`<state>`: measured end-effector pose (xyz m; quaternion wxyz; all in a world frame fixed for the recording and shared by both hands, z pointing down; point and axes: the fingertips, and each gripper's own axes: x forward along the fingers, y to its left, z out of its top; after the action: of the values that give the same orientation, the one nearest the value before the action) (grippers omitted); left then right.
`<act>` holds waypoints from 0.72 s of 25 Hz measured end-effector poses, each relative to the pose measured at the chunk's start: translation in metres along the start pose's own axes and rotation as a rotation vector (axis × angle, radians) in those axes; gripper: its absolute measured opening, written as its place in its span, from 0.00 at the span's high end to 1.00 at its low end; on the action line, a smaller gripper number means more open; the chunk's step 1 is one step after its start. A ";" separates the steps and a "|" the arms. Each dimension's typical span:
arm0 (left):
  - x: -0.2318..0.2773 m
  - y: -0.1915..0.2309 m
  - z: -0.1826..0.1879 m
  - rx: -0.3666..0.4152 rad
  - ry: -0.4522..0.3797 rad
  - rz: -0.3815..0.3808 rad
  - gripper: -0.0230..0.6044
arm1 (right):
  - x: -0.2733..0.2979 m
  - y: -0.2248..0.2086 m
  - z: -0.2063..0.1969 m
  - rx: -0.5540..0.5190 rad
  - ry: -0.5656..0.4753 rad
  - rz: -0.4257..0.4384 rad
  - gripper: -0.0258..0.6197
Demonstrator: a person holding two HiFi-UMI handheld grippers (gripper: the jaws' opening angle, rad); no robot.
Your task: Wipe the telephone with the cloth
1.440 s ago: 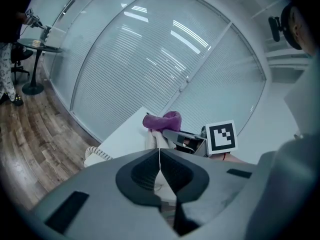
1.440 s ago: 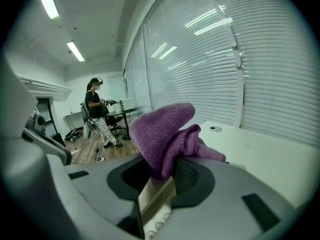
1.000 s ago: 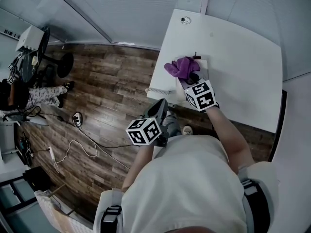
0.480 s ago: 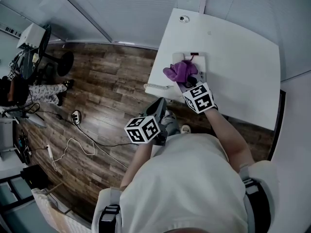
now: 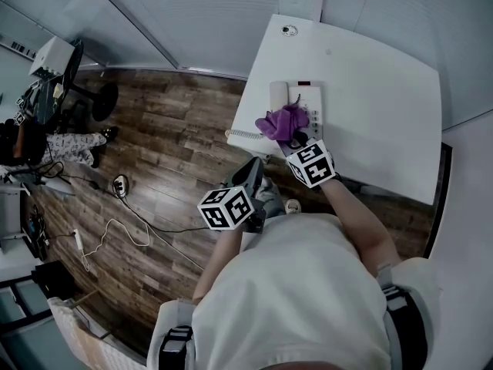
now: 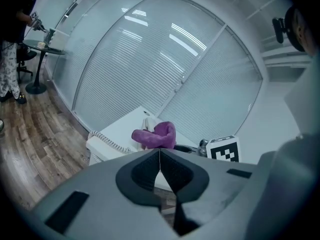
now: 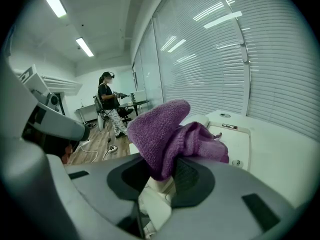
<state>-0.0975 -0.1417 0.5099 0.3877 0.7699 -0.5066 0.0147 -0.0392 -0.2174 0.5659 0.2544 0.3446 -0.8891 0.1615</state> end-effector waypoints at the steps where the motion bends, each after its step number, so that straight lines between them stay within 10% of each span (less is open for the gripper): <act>1: -0.001 -0.001 -0.001 -0.002 -0.002 0.002 0.93 | 0.000 0.001 -0.001 -0.001 0.002 0.004 0.78; 18: -0.018 -0.011 -0.030 -0.008 -0.012 0.032 0.93 | -0.008 0.030 -0.042 -0.013 0.050 0.068 0.78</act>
<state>-0.0870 -0.1076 0.5168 0.3876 0.7601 -0.5213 0.0144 -0.0410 -0.1725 0.5922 0.2732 0.3084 -0.8947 0.1726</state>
